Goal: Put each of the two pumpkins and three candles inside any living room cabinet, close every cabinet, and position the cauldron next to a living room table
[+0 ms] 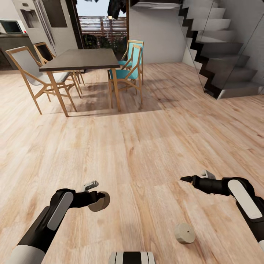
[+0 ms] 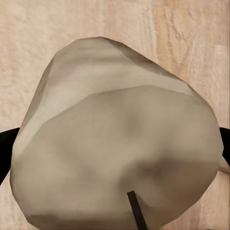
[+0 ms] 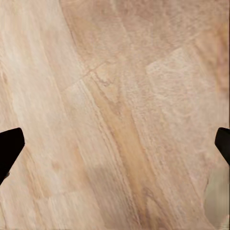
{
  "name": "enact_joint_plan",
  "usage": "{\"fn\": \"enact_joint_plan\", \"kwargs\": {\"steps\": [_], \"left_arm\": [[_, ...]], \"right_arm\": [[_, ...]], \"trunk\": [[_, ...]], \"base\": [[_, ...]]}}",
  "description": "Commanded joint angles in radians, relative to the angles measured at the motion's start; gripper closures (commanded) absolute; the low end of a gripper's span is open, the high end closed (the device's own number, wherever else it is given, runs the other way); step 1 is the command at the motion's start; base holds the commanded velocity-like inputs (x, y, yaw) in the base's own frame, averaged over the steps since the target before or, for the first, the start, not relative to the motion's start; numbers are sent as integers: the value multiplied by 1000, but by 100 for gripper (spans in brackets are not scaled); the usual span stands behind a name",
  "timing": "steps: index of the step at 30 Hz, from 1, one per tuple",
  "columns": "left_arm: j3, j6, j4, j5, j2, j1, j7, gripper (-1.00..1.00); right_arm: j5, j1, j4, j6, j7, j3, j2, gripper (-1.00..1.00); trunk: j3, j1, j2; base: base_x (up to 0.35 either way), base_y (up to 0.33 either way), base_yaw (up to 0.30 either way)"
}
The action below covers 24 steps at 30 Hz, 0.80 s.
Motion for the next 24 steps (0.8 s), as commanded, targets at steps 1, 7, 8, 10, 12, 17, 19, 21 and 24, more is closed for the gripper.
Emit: {"fn": "enact_joint_plan", "kwargs": {"steps": [1,7,8,10,12,17,19,21,24], "left_arm": [[-2,2,-1,10,1,0,11,100],[-1,2,-1,10,4,0,11,100],[-1,2,-1,10,4,0,11,100],[-1,2,-1,11,3,0,11,100],[-2,2,-1,11,2,0,11,100],[0,2,0,10,4,0,11,100],[1,2,0,10,4,0,11,100],[-1,2,0,11,2,0,11,100],[-2,2,0,12,1,0,11,100]], "right_arm": [[-7,1,-13,5,-62,-5,0,-100],[-24,4,-57,9,-427,-20,3,-100],[-31,7,-70,9,-447,-20,5,-100],[-64,13,-86,9,-473,-19,9,-100],[-77,30,-84,9,-488,-15,30,-100],[-87,41,-54,9,-525,-11,58,-100],[-87,43,-39,9,-529,-4,60,-100],[-85,44,3,8,-530,5,65,-100],[-82,45,48,4,-529,9,69,-100]], "trunk": [[3,-1,0],[26,-3,1],[30,-4,2],[38,-5,2],[46,-5,3],[65,-8,4],[73,-9,4],[81,-10,5],[92,-11,5]], "base": [[0,0,0],[0,0,0],[0,0,0],[0,0,0],[0,0,0],[0,0,0],[0,0,0],[0,0,0],[0,0,0]]}}
